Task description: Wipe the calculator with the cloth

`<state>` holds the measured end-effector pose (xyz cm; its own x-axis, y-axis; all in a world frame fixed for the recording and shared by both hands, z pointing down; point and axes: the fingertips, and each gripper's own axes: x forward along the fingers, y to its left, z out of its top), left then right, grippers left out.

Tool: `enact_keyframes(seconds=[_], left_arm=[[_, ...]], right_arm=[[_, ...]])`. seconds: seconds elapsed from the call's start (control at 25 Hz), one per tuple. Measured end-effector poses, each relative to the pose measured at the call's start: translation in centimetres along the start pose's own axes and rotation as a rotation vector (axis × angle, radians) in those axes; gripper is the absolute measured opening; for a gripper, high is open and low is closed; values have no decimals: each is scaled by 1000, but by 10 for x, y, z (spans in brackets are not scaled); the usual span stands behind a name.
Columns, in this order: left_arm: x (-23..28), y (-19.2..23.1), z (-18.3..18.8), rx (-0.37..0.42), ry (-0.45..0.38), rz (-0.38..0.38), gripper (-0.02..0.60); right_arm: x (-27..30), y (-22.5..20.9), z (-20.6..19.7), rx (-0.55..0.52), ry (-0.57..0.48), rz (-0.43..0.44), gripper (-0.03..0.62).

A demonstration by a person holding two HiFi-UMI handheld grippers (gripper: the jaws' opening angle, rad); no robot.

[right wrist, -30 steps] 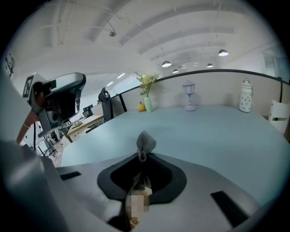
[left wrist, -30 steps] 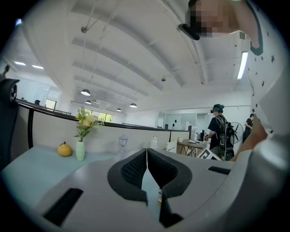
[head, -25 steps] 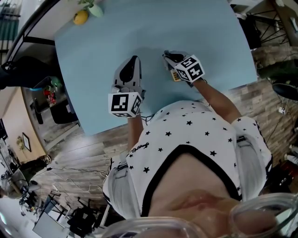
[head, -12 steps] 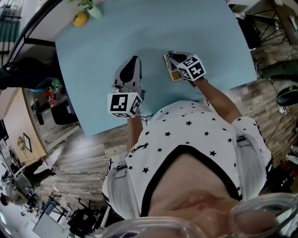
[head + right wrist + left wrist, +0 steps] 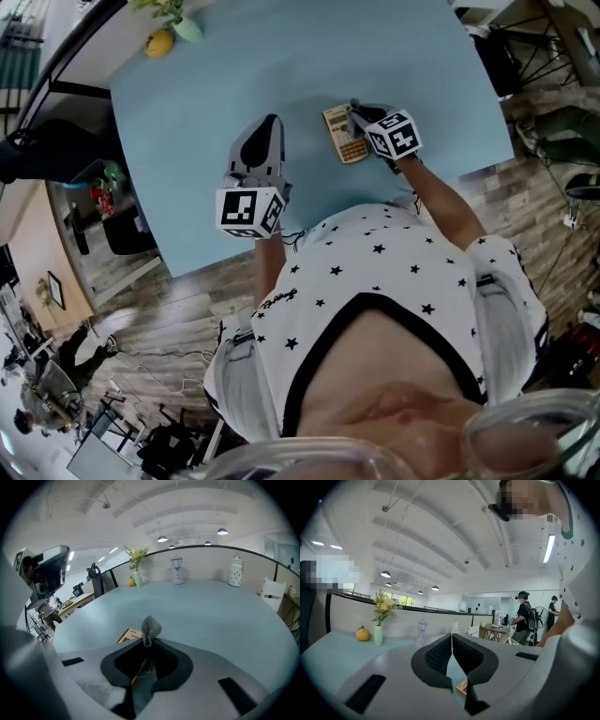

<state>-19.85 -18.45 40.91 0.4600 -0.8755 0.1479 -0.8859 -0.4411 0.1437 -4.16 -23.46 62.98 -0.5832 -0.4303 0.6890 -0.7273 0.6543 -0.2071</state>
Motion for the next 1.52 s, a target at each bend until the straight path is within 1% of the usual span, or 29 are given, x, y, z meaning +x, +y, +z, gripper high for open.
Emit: enact_keyframes(seconds=[0.32,0.52,0.68,0.8,1.08,1.32,1.52], left_arm=[[-3,-7,2,7,-3,3,31],[-9,-4,2,5,-10,22,31],[-12,-4,2,4,-11,34,31],[-14,-4,1,3,-9,42,31],[-23,0,0,4,-6,69,31],[-28,2,0,2,-3,82,31],[-24,-1,-2,4,-3,70,31]], right_arm=[[-3,-2,0,9,-3,-6,44],[-6,5,12,20,-39,14,44],[-9,23,25,17,-83,63,44],[-7,41,28,5,-94,110,44],[6,74,11,-48,-35,178,44],[11,72,1,-52,-12,170,43],[10,62,0,-43,-14,149,44]])
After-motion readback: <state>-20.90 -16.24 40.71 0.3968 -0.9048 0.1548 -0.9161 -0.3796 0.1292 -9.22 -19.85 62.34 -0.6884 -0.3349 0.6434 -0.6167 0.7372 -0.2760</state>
